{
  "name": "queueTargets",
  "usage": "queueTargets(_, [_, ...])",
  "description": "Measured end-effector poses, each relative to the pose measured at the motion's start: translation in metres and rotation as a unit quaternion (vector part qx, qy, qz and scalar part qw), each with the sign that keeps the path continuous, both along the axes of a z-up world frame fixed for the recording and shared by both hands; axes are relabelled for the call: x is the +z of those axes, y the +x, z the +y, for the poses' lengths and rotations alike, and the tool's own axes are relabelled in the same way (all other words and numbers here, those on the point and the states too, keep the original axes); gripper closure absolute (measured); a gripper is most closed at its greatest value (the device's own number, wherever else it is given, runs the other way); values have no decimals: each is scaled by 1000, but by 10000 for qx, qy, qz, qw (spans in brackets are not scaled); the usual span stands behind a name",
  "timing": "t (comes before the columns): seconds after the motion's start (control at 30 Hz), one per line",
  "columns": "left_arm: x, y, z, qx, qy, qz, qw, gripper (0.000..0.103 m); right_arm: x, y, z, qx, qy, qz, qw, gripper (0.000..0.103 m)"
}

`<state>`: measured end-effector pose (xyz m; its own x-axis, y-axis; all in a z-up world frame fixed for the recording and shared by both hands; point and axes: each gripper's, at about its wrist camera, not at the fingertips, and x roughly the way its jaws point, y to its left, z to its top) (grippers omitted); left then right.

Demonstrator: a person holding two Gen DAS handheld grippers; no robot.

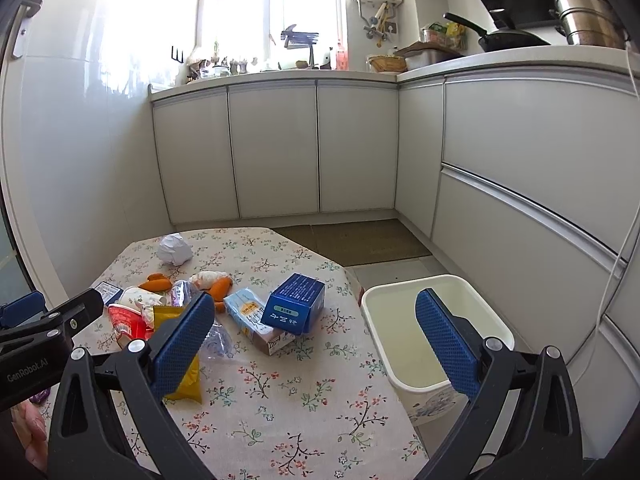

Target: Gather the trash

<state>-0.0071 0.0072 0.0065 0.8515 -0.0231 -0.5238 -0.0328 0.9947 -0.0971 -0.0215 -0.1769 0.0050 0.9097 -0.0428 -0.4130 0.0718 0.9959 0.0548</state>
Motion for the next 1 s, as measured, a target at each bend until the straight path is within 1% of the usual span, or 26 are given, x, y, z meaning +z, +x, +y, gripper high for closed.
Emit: queueTargets(1.0, [-3, 2, 1, 38, 10, 77, 10000, 7, -3, 2, -1, 7, 40, 73, 10000, 5])
